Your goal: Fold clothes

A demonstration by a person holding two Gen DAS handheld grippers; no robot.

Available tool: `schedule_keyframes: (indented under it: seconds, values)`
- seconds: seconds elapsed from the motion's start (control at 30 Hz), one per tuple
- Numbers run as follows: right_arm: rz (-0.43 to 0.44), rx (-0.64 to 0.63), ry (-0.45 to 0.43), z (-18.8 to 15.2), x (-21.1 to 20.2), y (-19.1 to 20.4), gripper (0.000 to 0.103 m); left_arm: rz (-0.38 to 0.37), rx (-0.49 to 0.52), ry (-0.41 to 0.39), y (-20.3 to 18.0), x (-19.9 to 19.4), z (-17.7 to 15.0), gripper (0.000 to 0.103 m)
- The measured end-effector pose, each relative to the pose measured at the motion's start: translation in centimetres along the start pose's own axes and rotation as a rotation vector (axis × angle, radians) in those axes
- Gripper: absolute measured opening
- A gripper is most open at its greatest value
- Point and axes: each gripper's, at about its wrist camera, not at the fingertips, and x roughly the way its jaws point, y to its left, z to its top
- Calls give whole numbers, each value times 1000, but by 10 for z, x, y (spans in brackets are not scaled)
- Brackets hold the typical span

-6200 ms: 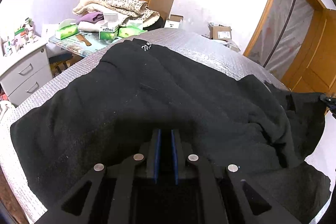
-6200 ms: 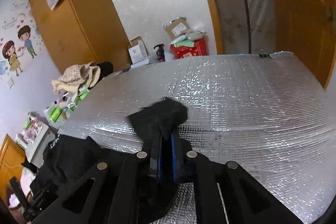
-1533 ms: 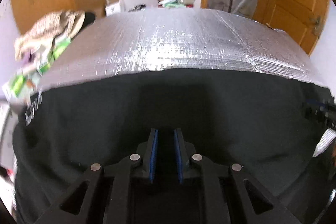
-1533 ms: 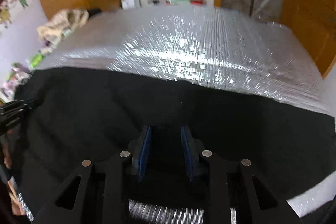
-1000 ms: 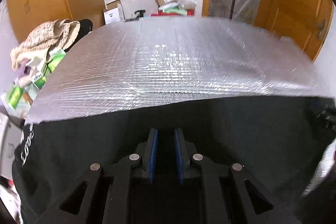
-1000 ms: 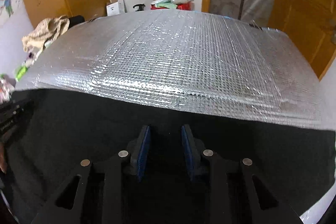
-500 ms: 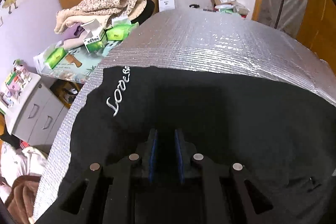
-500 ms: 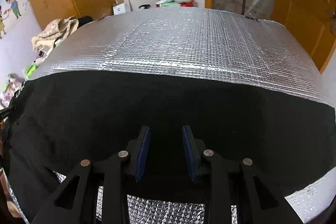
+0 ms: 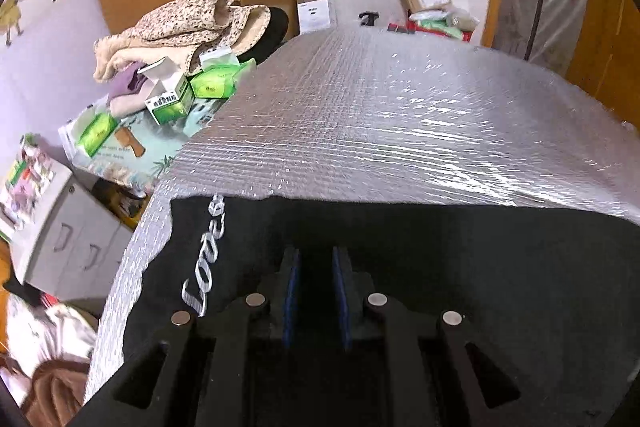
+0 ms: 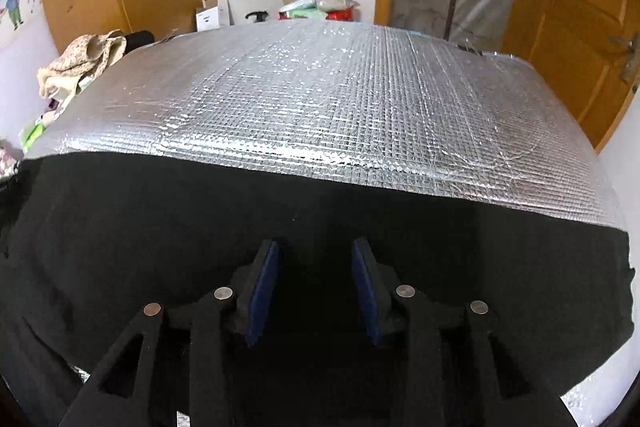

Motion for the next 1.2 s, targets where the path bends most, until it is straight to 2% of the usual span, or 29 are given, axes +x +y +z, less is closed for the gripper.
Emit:
schedule_keyframes:
  seconds: [0.17,0.27,0.33,0.47,0.6,0.67,0.77,0.9,1.0,1.13,1.2]
  values:
    - [13,61,-84,-20,-47,-27,39,-157,29,-112,-21,-59,-32,17]
    - [-39,126,-85,-38,-60,-62,39,-239,94,-117,-54,-73,-55,17]
    - [-95,205,-54,-52,-60,-97,39,-292,146,-105,-77,-75,-67,17]
    - [-150,339,-84,-78,-71,-164,39,-307,235,-48,-111,-60,-87,17]
    - [-268,453,-84,-93,-92,-211,39,-291,235,-55,-113,-60,-90,17]
    - [-245,467,-114,-97,-106,-211,40,-285,222,-67,-112,-68,-91,17]
    - [-172,379,-112,-98,-109,-178,40,-303,240,-101,-125,-85,-97,17]
    - [-81,261,-86,-97,-100,-137,40,-326,326,-120,-147,-92,-109,17]
    - [-106,187,-64,-93,-87,-133,40,-325,362,-110,-152,-87,-117,18]
    - [-129,234,-58,-95,-89,-154,40,-365,337,-92,-139,-88,-117,18]
    - [-141,261,-53,-95,-93,-157,40,-371,305,-124,-126,-101,-117,18]
